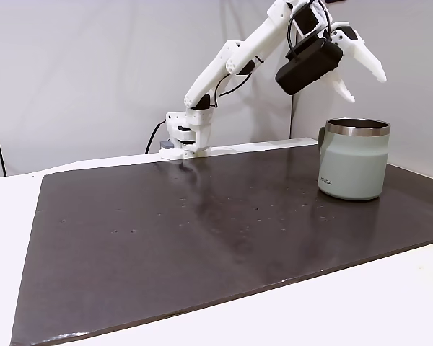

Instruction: Grasp a pengrip and put it in the cup.

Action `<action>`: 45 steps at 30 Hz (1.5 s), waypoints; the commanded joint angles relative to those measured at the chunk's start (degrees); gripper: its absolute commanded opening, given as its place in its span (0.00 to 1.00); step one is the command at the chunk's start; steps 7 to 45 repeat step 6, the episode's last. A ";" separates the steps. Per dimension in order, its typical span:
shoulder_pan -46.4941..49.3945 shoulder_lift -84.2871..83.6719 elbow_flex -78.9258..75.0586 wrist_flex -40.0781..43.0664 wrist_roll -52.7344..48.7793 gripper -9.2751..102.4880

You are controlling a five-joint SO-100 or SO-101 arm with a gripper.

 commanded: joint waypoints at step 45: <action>0.88 0.26 -5.19 1.58 -1.41 0.30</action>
